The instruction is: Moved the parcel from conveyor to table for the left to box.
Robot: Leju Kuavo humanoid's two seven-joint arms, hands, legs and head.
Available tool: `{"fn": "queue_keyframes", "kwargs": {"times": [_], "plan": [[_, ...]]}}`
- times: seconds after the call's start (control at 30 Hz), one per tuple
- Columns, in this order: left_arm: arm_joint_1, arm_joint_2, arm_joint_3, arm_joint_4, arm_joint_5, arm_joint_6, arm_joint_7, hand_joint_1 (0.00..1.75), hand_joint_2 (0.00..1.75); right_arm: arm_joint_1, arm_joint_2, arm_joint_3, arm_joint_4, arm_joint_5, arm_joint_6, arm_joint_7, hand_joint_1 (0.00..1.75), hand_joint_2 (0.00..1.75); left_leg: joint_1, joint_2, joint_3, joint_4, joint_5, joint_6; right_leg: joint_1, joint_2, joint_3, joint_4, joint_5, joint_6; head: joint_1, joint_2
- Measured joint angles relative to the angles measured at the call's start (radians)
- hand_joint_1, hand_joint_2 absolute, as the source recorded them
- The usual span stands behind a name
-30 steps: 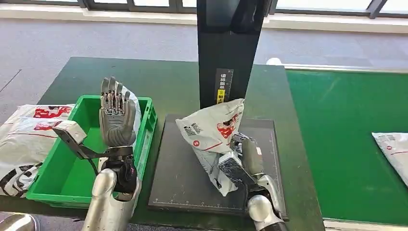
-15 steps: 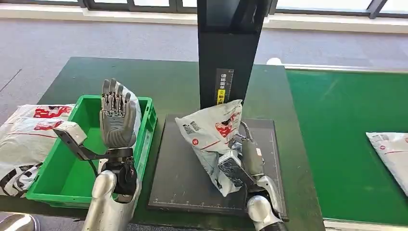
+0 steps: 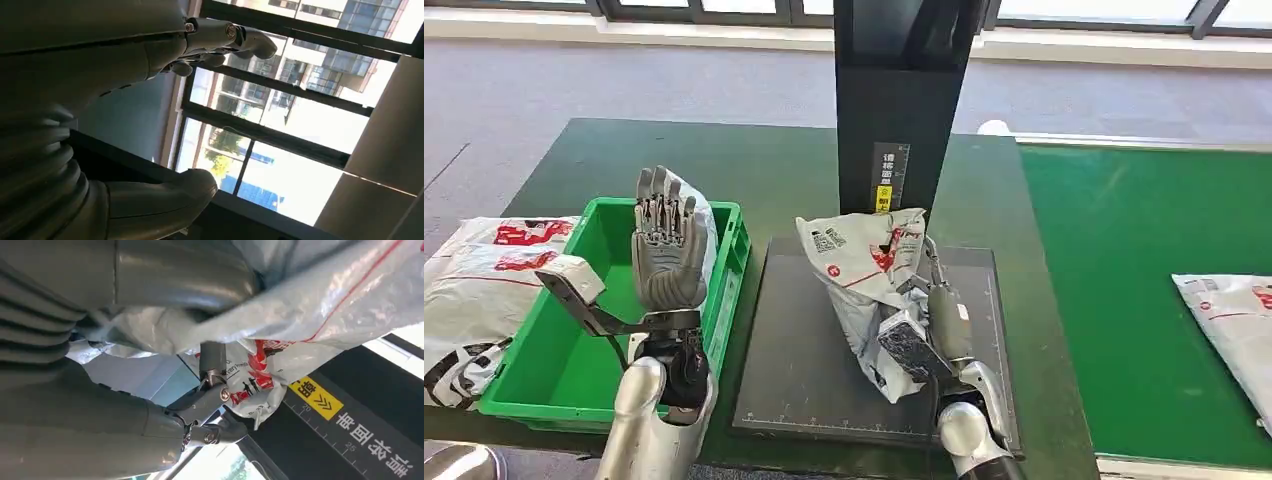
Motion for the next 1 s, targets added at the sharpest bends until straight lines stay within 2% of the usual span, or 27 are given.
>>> {"fn": "queue_keyframes", "kwargs": {"times": [0.8, 1.0], "plan": [[-0.003, 0.0, -0.001, 0.001, -0.022, 0.0, 0.009, 0.0, 1.75, -0.006, -0.005, 0.0, 0.011, -0.077, 0.076, -0.004, 0.0, 0.0, 0.0, 0.0, 0.0, 0.0, 0.0, 0.0, 0.0, 0.0, 0.0, 0.0, 0.0, 0.0, 0.0, 0.0], [-0.003, 0.0, -0.001, 0.002, -0.029, 0.0, 0.009, 0.0, 1.75, -0.011, -0.006, -0.003, 0.015, -0.156, 0.111, -0.054, 0.0, 0.0, 0.0, 0.0, 0.0, 0.0, 0.0, 0.0, 0.0, 0.0, 0.0, 0.0, 0.0, 0.0, 0.0, 0.0]]}}
